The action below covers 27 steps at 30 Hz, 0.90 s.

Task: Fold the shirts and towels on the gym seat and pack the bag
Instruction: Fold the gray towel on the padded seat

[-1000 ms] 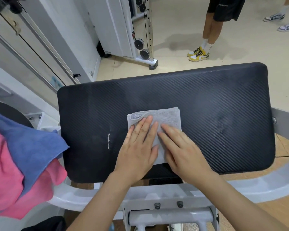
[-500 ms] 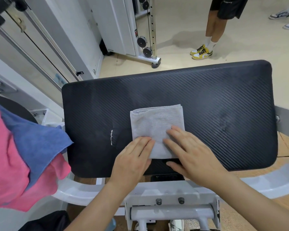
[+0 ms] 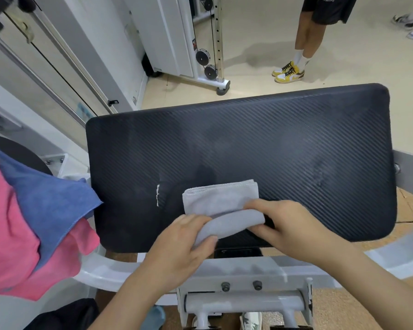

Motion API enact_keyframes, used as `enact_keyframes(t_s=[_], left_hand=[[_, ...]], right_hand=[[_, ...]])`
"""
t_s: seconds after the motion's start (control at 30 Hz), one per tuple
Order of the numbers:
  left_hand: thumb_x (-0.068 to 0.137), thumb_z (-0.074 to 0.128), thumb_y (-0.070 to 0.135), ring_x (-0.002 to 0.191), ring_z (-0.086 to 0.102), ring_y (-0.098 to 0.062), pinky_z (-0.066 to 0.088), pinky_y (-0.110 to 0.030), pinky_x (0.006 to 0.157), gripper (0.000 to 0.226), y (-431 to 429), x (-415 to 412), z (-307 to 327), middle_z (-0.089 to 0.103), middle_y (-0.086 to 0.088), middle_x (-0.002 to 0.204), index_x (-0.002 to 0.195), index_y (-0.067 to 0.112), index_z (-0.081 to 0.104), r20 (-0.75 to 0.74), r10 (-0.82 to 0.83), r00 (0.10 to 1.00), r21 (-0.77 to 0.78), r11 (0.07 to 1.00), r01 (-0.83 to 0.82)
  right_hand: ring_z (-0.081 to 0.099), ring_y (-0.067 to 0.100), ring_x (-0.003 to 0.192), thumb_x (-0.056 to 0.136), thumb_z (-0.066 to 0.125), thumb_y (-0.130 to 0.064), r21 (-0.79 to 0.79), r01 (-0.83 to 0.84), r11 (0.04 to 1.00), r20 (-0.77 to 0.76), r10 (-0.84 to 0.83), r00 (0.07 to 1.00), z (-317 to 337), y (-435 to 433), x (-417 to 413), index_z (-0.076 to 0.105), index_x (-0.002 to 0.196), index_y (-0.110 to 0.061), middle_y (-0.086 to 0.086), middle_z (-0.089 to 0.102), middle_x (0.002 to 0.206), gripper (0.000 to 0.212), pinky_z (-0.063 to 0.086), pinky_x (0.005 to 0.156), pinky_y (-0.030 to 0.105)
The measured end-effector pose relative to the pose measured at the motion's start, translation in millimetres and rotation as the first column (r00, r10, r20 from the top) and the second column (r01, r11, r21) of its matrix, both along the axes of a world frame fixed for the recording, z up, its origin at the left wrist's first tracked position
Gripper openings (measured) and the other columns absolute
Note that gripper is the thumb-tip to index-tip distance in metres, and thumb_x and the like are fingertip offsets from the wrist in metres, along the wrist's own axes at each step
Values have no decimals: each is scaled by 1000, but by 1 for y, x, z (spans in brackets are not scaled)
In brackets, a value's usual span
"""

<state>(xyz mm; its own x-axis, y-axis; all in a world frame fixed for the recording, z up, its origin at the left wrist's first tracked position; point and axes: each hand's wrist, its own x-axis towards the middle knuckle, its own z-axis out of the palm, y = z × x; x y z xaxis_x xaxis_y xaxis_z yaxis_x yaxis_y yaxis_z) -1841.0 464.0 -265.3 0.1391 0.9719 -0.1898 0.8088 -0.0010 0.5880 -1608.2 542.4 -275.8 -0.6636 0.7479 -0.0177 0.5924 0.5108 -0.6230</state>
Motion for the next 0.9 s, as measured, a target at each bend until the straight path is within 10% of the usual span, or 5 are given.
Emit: enact_keyframes(t_s=[0.13, 0.3, 0.6, 0.77, 0.9], left_hand=[[75, 79, 28, 105, 44, 11, 37, -9, 91, 56, 0, -4, 2, 46, 32, 110, 117, 50, 49, 47, 143, 989, 13, 989, -144], [85, 72, 24, 92, 63, 8, 49, -15, 76, 24, 13, -2, 4, 70, 25, 96, 99, 42, 66, 416, 432, 800, -130, 899, -418], [80, 72, 35, 69, 62, -5, 56, -42, 69, 27, 27, 23, -3, 67, 7, 72, 96, 32, 51, 320, 632, 706, 33, 737, -675], [81, 71, 24, 95, 50, -20, 43, -38, 78, 39, 22, 28, -4, 57, -3, 107, 115, 24, 52, -162, 417, 894, 737, 654, -172], [81, 70, 26, 102, 50, -24, 38, -38, 85, 30, 25, 32, -21, 59, -8, 114, 110, 19, 66, -465, 181, 867, 722, 643, 253]], right_hand=[[61, 9, 67, 91, 57, -34, -173, 155, 973, -101, -174, 980, -2, 2, -6, 58, 96, -38, -9, 66, 74, 7, 49, 64, 31], [64, -2, 85, 90, 59, -28, -355, 354, 865, -209, -442, 872, -6, -5, -16, 61, 97, -40, -23, 68, 90, 14, 53, 77, 30], [50, 8, 46, 89, 59, -38, -91, 563, 821, -261, -566, 782, -12, -10, -42, 27, 107, -38, -6, 55, 56, 37, 36, 49, 28], [50, 12, 46, 87, 59, -38, -119, 587, 801, -251, -597, 762, -12, -5, -44, 25, 101, -38, -5, 53, 54, 37, 37, 48, 31], [54, 17, 51, 88, 59, -39, -143, 606, 783, -206, -622, 755, -9, -2, -47, 24, 100, -38, -3, 56, 56, 37, 43, 52, 37]])
